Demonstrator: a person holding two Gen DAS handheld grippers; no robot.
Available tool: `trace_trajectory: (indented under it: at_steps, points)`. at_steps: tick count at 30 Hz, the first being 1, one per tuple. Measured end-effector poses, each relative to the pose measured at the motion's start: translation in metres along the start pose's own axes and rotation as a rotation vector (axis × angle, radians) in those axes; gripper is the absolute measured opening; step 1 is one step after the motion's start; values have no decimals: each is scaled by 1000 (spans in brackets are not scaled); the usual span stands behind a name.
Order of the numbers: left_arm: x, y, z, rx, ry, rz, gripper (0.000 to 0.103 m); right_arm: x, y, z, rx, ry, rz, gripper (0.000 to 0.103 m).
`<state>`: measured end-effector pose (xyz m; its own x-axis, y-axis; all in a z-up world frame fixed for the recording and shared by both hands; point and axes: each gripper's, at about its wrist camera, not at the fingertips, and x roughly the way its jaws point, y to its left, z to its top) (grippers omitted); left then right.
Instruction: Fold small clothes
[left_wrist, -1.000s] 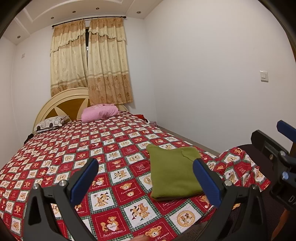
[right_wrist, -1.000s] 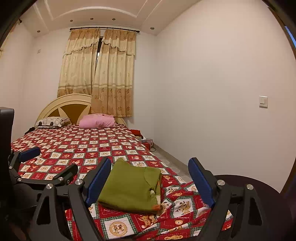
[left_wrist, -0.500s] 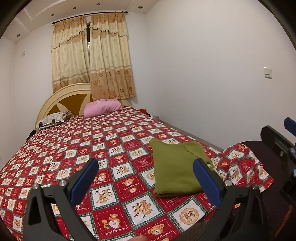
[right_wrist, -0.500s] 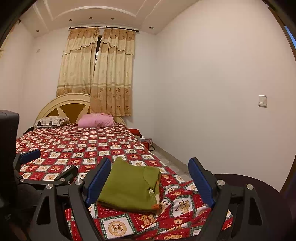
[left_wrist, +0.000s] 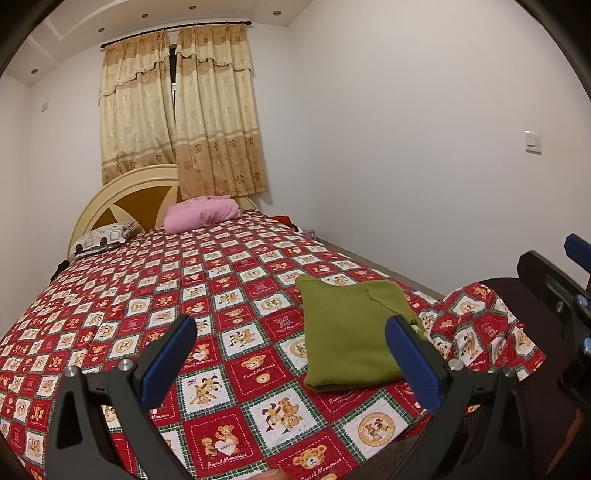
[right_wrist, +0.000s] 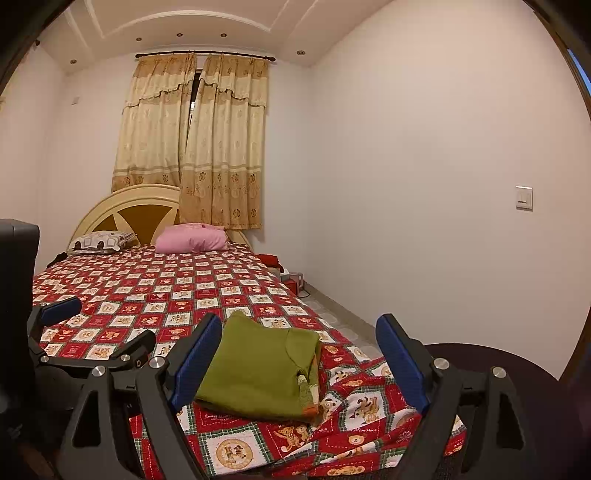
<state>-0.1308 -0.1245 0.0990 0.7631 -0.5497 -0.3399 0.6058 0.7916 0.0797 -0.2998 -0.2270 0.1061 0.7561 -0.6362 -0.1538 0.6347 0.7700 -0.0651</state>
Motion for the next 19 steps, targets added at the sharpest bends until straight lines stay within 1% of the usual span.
trace_trajectory:
  at_steps: [7,9,13,19]
  points:
    - [1,1,-1,-6,7,-1,103,0,-1,-2,4,2,-2,86]
    - [4,3,-1,-16,23,-3,103,1,-1,-2,3,2,-3,86]
    - [10,7,-4,-40,57,-33,103,3,-1,-4,-1,6,-2,86]
    - [15,10,-7,-33,76,-16,103,6,-2,-6,1,17,-2,86]
